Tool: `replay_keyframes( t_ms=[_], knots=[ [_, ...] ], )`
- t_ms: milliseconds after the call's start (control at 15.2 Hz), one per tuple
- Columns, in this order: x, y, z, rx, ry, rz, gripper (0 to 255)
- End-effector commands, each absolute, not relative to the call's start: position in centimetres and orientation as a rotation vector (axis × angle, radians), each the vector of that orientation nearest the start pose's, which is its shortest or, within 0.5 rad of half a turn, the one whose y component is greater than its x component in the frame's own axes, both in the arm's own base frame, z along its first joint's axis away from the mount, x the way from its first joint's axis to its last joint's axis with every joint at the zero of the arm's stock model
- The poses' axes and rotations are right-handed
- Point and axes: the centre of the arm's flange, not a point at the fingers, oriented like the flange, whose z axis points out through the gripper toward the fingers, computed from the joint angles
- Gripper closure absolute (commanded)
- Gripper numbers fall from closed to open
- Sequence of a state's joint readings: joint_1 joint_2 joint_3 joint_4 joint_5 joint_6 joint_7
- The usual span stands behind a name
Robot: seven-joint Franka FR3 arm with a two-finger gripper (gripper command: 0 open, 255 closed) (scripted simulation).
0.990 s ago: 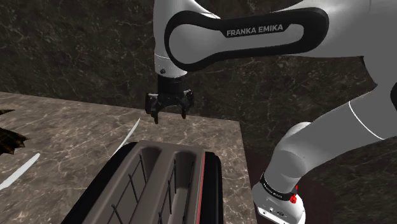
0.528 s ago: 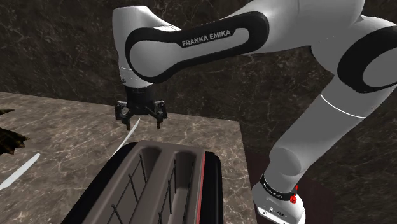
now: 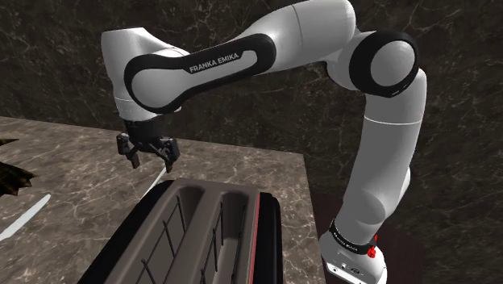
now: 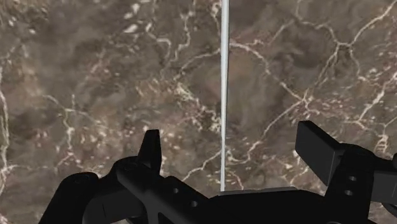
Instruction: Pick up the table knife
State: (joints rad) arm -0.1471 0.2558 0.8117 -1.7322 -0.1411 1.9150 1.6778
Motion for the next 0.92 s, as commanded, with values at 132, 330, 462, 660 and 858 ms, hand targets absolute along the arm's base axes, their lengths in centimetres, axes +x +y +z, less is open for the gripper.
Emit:
replay_keyframes(
  t_ms=[132,330,462,660,858],
  knots=[
    [51.7,34.6,44.8,-2.729,1.499,0.069,0],
    [51.7,34.6,43.2,-2.729,1.499,0.069,0],
    [51.7,34.6,42.9,-2.729,1.498,0.069,0],
    [51.8,34.7,43.0,-2.729,1.498,0.069,255],
    [51.8,34.7,43.0,-2.729,1.498,0.069,255]
  ],
)
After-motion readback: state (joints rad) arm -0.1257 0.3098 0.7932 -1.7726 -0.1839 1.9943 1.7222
